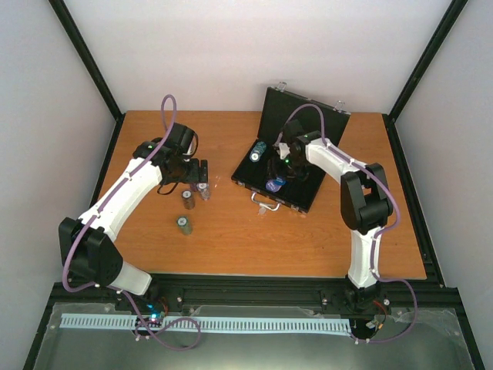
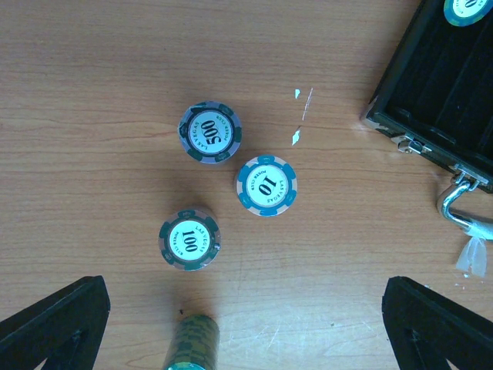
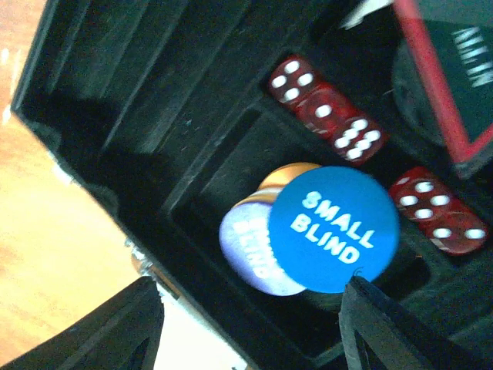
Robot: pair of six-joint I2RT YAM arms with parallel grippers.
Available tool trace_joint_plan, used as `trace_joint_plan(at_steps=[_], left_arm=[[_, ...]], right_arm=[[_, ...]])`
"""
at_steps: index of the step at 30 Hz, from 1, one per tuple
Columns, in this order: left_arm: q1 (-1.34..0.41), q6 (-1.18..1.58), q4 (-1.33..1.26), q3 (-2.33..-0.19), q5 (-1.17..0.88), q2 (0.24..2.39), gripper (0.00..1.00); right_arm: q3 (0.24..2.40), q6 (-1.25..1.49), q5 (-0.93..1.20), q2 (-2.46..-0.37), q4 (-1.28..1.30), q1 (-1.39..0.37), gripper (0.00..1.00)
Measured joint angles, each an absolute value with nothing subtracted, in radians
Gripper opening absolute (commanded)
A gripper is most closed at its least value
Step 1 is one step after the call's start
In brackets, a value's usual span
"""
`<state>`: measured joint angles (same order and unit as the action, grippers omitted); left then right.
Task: Pack up texas hold em set
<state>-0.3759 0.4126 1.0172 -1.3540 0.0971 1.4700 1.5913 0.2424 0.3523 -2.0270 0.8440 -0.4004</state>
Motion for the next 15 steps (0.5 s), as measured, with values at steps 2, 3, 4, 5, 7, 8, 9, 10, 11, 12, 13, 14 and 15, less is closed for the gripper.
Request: trace_joint_plan(at_steps=[2,3,4,5,7,8,9,10,11,12,13,14,15], left_arm=[[-0.376,0.413,1.017,-1.354,0.097,1.470,1.00],[-0.376,0.413,1.017,-1.354,0.097,1.470,1.00],[-0.376,0.413,1.017,-1.354,0.097,1.470,1.00],[-0.376,0.412,1.017,-1.354,0.097,1.470,1.00],[-0.376,0.412,1.017,-1.354,0.097,1.470,1.00],[-0.376,0.412,1.017,-1.354,0.097,1.470,1.00],[-0.376,0.412,1.017,-1.354,0.097,1.470,1.00],[-0.376,0.412,1.017,-1.354,0.097,1.470,1.00],[-0.376,0.412,1.017,-1.354,0.097,1.470,1.00],[-0.376,0.412,1.017,-1.354,0.097,1.470,1.00],[-0.376,0.412,1.017,-1.354,0.097,1.470,1.00],[-0.376,0.412,1.017,-1.354,0.097,1.470,1.00],[-0.376,0.412,1.017,-1.354,0.097,1.470,1.00]], right_arm=[[1.602,0.252,0.317,-2.028,0.847,-0.397,0.65],[1.605,0.256,0.300,-2.029,0.849,-0.394,0.65],[1.608,0.260,0.284,-2.030,0.850,-0.391,0.65],[1.608,0.264,0.267,-2.032,0.849,-0.388,0.65],[1.609,0.271,0.245,-2.039,0.851,-0.383,0.65],[1.610,0.274,0.238,-2.044,0.851,-0.381,0.65],[1.610,0.276,0.233,-2.049,0.851,-0.380,0.65],[1.610,0.278,0.227,-2.054,0.852,-0.380,0.65],[1.610,0.278,0.224,-2.060,0.853,-0.380,0.65],[1.610,0.279,0.223,-2.064,0.853,-0.380,0.65],[1.610,0.279,0.222,-2.069,0.854,-0.380,0.65],[1.610,0.280,0.221,-2.072,0.854,-0.380,0.65],[1.610,0.281,0.221,-2.074,0.854,-0.380,0.65]])
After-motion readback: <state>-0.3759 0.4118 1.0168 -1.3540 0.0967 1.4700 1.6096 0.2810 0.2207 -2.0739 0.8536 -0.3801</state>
